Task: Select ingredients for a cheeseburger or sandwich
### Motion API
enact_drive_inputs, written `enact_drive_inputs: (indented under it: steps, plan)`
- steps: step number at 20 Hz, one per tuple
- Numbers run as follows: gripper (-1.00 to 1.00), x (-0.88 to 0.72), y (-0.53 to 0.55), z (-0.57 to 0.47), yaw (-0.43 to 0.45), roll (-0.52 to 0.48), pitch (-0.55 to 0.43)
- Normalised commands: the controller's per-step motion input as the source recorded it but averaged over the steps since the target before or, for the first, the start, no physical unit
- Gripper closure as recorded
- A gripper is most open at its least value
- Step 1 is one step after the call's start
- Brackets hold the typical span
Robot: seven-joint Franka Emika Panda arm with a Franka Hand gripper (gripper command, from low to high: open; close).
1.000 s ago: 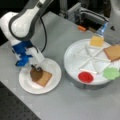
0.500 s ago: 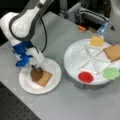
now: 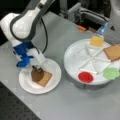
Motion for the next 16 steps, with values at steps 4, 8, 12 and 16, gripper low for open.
enact_drive_inputs:
  steps: [4, 8, 12, 16]
  plan:
    - [-1.0, -0.18, 0.13, -0.07, 0.101, -0.187, -0.121]
    - [-1.0, -0.15, 0.12, -0.03, 0.073, -0.181, -0.121]
    - [-1.0, -0.14, 0.12, -0.02, 0.054, -0.183, -0.114]
    - [-1.0, -0.15, 0.16, 0.0, 0.021, -0.194, -0.109]
